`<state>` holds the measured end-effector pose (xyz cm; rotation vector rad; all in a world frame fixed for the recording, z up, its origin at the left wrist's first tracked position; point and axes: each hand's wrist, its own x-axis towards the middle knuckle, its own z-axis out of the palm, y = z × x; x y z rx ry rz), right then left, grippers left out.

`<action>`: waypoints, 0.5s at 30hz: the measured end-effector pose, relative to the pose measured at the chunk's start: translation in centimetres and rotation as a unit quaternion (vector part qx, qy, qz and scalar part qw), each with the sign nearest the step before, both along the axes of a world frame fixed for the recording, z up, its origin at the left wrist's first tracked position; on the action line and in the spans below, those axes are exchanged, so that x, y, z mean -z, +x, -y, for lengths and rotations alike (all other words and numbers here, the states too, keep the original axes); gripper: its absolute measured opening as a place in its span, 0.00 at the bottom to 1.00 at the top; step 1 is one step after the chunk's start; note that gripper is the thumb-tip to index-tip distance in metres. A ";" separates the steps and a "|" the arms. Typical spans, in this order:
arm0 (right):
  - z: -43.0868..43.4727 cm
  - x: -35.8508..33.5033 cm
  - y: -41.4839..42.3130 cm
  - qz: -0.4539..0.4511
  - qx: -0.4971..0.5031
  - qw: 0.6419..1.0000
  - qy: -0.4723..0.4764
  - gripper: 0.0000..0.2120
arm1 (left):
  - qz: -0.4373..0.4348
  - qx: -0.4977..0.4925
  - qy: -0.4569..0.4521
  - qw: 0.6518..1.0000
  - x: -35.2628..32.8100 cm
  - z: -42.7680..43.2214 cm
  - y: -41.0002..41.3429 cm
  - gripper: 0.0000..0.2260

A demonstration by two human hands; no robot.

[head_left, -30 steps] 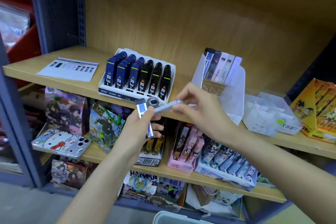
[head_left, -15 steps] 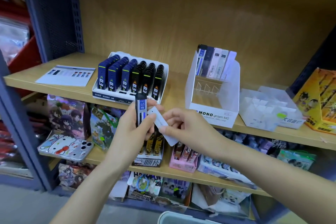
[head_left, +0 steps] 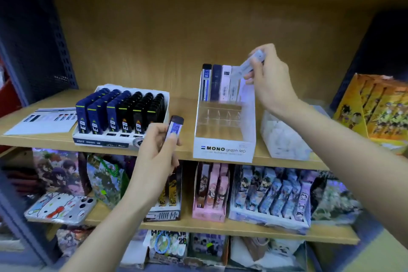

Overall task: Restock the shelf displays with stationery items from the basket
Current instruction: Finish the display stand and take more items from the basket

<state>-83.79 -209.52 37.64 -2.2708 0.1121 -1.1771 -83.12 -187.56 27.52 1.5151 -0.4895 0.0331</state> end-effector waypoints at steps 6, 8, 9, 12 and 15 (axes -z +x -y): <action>3.2 -0.4 3.4 -0.063 0.032 0.997 -0.031 0.08 | 0.032 -0.019 0.034 0.999 -1.2 1.2 0.0 0.04; 3.5 -0.4 3.8 -0.111 0.035 0.992 -0.052 0.07 | 0.028 -0.019 0.037 0.999 -1.3 1.3 -0.1 0.04; 3.7 -0.4 4.0 -0.126 0.034 0.989 -0.067 0.07 | 0.028 -0.020 0.040 0.999 -1.3 1.3 -0.1 0.04; 3.8 -0.8 4.4 -0.132 0.033 0.984 -0.116 0.07 | 0.026 -0.023 0.046 0.998 -1.4 1.5 -0.2 0.05; 3.8 -0.7 4.7 -0.131 0.045 0.982 -0.127 0.10 | 0.019 -0.021 0.040 0.999 -1.4 1.7 -0.2 0.05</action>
